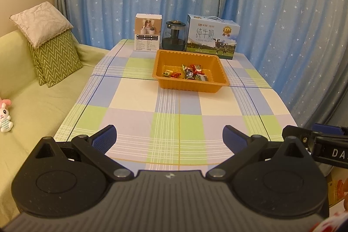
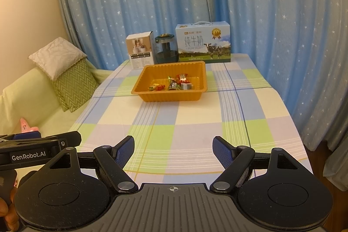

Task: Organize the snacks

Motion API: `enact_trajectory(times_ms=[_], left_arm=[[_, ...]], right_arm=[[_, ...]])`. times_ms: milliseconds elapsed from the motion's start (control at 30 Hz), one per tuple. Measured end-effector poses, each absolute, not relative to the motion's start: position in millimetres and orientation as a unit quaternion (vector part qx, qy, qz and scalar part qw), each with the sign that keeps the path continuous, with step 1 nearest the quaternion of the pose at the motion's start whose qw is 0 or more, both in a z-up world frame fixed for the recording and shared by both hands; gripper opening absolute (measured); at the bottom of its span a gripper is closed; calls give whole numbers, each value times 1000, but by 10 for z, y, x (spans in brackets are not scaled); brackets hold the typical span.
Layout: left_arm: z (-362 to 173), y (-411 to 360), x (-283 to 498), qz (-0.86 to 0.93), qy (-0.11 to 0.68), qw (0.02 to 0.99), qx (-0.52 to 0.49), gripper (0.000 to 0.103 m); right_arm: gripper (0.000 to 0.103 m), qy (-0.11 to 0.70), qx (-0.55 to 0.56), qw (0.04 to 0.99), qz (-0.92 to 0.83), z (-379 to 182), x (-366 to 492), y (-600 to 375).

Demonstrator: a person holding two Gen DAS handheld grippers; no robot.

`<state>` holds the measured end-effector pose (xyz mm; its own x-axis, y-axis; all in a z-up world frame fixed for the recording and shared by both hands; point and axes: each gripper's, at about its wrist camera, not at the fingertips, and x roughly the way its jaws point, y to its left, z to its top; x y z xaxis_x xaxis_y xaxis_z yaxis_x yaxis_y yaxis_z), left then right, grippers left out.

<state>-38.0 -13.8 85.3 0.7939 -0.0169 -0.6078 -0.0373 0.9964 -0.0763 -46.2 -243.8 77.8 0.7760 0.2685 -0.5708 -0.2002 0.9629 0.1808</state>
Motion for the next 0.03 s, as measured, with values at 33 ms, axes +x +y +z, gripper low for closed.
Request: enact_trajectory(times_ms=[33], left_arm=[[847,-136,-376,6,322,946,-42,103]], right_arm=[[79,311,55,941,124,775,-456,-2440]])
